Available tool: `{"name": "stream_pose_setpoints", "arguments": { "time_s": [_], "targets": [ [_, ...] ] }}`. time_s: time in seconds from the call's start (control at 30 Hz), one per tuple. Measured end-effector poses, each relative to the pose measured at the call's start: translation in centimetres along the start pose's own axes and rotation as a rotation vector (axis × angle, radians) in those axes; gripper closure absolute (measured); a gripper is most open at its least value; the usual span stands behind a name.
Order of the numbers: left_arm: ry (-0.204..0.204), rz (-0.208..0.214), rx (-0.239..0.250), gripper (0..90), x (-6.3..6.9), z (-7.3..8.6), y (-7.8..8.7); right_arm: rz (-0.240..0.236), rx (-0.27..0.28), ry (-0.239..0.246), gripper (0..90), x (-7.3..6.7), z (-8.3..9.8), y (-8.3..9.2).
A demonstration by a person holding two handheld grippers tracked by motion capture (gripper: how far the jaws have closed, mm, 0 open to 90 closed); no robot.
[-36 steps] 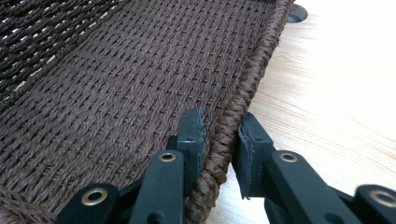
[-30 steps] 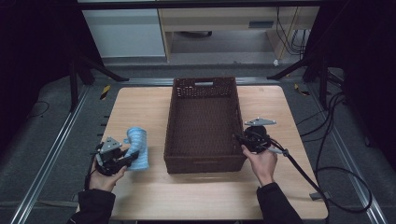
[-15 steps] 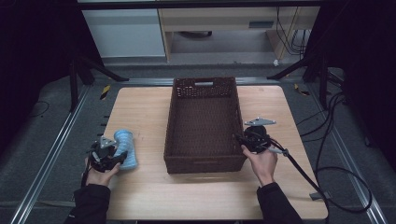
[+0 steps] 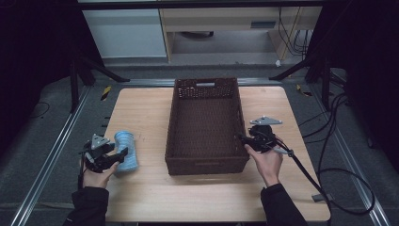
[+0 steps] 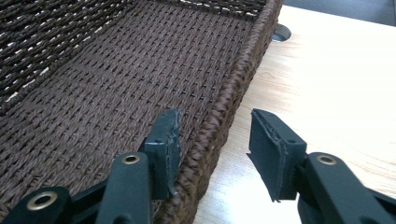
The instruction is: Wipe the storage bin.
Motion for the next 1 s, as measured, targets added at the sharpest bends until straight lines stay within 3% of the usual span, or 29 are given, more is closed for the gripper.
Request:
{"name": "stream_pose_setpoints", "arguments": {
  "time_s": [0.3,0.57,0.8,1.0],
  "targets": [
    [-0.058,0.078,0.054,38.2,3.5,-4.5,0.6,-0.053,-0.025,0.009,56.7,-0.1,0.0,-0.8],
    [-0.104,0.159,0.097,37.1,8.1,-8.6,-0.4,-0.07,-0.047,0.029,66.0,-0.3,0.2,-1.9],
    [-0.154,0.201,0.086,37.1,10.9,-9.9,-1.7,-0.07,-0.034,0.046,71.5,-0.5,0.1,-1.9],
    [-0.174,0.209,0.053,37.1,11.8,-9.5,-3.0,-0.098,-0.031,0.06,72.5,-0.8,0.1,-1.8]
  ]
}}
Point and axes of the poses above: each handheld gripper's, and its own axes: y roughly backward along the jaws, z roughly out of its underside, x roughly to its right, the point moved 10 cm from there along -y, roughly forward along the jaws, and after that the axes turned 7 degrees about -x, right-handed, at the moved point
